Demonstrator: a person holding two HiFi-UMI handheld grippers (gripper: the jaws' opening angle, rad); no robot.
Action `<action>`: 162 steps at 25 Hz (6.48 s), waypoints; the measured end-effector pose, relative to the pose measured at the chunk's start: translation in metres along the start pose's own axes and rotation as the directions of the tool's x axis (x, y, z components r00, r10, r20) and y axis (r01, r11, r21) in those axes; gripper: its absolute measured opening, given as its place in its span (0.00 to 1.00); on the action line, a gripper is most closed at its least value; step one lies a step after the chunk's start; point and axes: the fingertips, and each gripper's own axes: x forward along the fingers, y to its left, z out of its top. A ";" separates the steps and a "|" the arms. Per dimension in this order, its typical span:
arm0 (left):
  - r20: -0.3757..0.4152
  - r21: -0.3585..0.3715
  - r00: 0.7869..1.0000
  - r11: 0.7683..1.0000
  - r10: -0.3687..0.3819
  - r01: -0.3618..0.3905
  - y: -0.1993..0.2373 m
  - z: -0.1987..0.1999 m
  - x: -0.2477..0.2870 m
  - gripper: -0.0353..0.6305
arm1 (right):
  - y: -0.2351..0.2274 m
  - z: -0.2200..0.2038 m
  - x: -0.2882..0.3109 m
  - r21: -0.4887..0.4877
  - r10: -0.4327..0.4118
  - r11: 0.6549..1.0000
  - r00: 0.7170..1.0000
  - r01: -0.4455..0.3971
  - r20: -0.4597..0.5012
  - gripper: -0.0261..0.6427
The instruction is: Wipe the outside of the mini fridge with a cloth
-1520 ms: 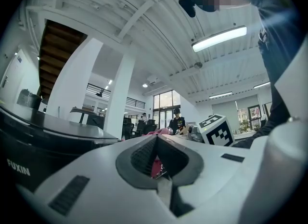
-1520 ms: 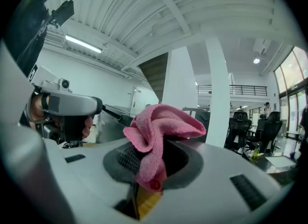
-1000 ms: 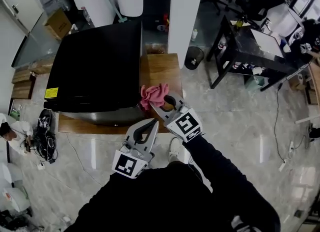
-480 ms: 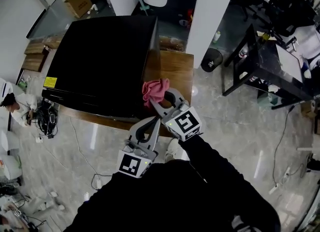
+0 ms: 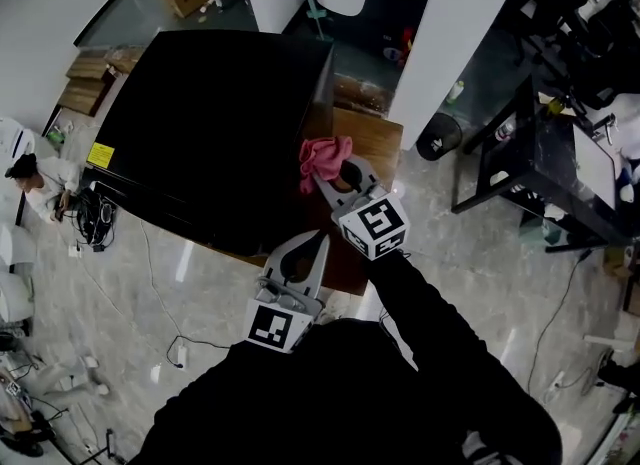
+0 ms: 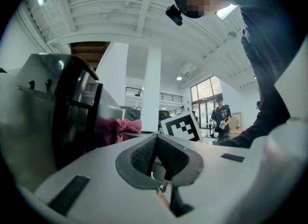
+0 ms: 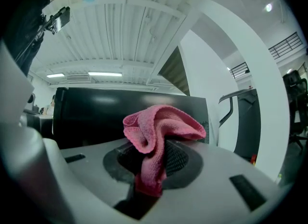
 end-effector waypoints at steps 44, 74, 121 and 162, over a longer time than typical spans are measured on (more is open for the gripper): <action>-0.117 -0.012 0.992 0.999 -0.050 0.049 -0.017 -0.088 -0.058 0.06 | 0.055 -0.110 -0.090 0.044 -0.118 0.991 0.985 0.125 -0.127 0.17; -0.189 -0.051 0.982 0.999 0.009 -0.019 0.025 -0.153 -0.009 0.06 | 0.047 -0.194 -0.004 0.077 0.055 0.996 0.979 -0.040 -0.195 0.17; 0.002 -0.126 0.953 0.945 -0.304 0.301 -0.022 -0.011 -0.116 0.06 | 0.083 0.031 -0.115 -0.010 -0.253 0.967 0.967 0.253 0.018 0.17; 0.087 0.044 0.969 0.971 0.229 -0.234 0.344 0.089 -0.385 0.06 | 0.400 0.044 0.224 0.703 0.054 0.705 0.996 -0.089 0.072 0.17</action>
